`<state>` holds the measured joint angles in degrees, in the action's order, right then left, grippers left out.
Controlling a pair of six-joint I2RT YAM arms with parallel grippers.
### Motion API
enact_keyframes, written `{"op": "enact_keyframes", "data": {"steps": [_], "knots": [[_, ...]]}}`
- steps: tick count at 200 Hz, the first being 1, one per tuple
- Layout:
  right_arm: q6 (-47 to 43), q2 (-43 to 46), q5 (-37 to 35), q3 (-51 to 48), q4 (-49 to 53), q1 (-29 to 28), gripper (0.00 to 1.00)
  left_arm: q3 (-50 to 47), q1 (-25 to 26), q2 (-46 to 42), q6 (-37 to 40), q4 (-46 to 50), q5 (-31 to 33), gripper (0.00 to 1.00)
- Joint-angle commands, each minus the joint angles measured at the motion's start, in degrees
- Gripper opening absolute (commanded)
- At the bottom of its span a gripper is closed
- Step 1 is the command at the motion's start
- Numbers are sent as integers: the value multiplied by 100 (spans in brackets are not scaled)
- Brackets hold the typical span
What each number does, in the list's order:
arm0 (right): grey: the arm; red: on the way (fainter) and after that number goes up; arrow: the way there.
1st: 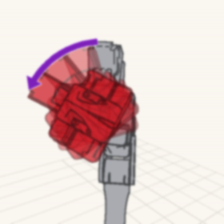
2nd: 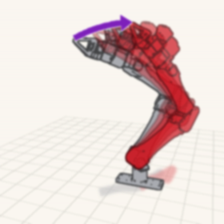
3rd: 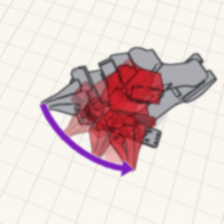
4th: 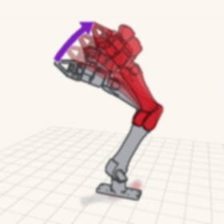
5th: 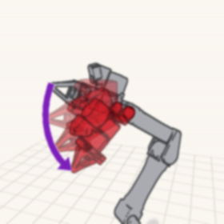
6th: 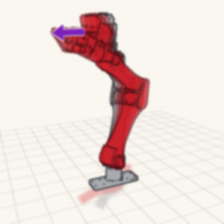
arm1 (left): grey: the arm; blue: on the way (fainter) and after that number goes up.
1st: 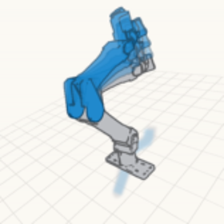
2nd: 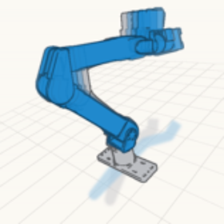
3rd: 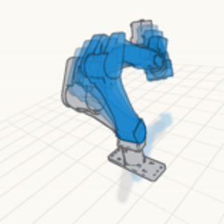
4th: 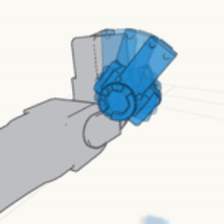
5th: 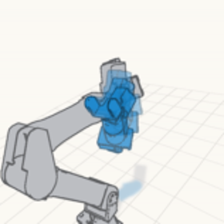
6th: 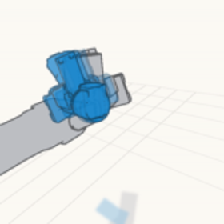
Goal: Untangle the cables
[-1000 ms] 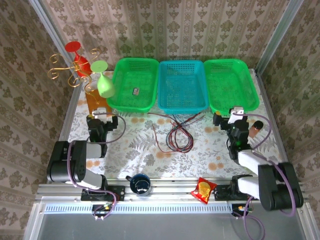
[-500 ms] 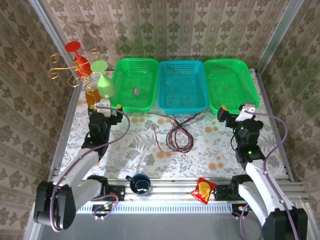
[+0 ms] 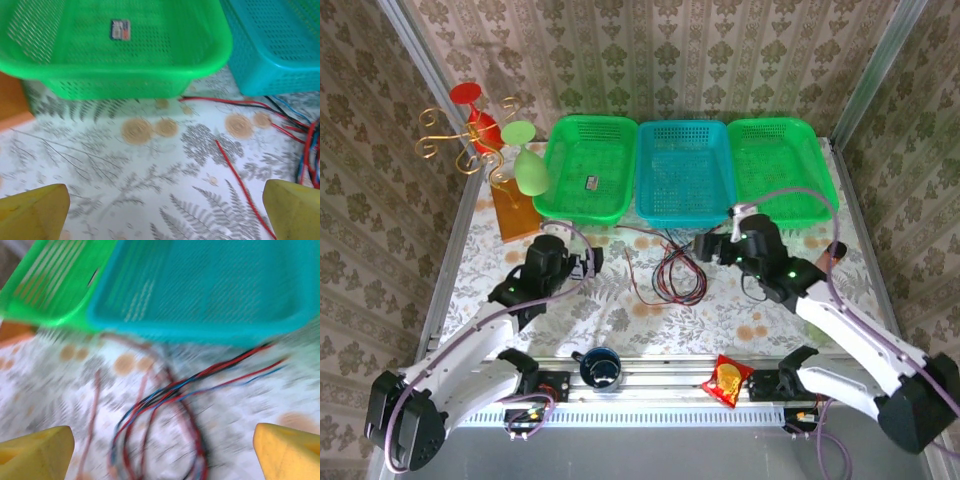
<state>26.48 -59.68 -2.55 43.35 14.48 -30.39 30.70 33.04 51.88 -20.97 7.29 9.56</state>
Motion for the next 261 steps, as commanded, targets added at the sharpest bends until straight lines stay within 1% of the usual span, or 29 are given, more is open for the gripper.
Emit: {"op": "enact_keyframes", "data": {"steps": [1, 11, 31, 51, 62, 85, 107, 143, 165, 174, 200, 212, 216, 235, 261], "knots": [[861, -684, 996, 154, 167, -235, 89, -272, 77, 177, -1013, -100, -463, 100], [973, -1052, 1037, 259, 158, -428, 86, -365, 87, 284, -1099, -254, -616, 100], [975, -1774, 1035, 565, 353, -725, 78, -409, 131, 442, -1276, -325, -707, 100], [975, -2405, 1422, 694, 253, -818, 62, -480, 215, 549, -1466, -475, -766, 99], [952, -2662, 1461, 773, 235, -869, 56, -515, 260, 569, -1531, -521, -789, 99], [880, -2993, 1345, 909, 197, -1002, 50, -614, 324, 578, -1668, -606, -770, 98], [836, -3238, 1294, 1036, 152, -1030, 49, -677, 352, 568, -1782, -657, -769, 97], [828, -3772, 1689, 1268, -82, -1029, 43, -703, 394, 544, -1959, -643, -762, 96], [833, -4099, 1775, 1434, -51, -1048, 36, -664, 423, 448, -2028, -531, -773, 95], [847, -4155, 1790, 1457, -66, -1052, 32, -657, 423, 396, -2062, -485, -750, 95], [761, -4053, 1858, 1632, 221, -1100, 16, -675, 432, 256, -2135, -389, -679, 94], [712, -3885, 1762, 1632, 318, -1110, 5, -655, 440, 201, -2146, -328, -658, 94], [706, -3812, 1713, 1637, 366, -1109, 0, -646, 437, 186, -2148, -312, -645, 93], [613, -3497, 1393, 1644, 681, -1109, 0, -585, 440, 148, -2155, -209, -631, 93], [478, -2894, 1141, 1527, 891, -1091, 0, -458, 440, 156, -2207, -123, -723, 92]]}}
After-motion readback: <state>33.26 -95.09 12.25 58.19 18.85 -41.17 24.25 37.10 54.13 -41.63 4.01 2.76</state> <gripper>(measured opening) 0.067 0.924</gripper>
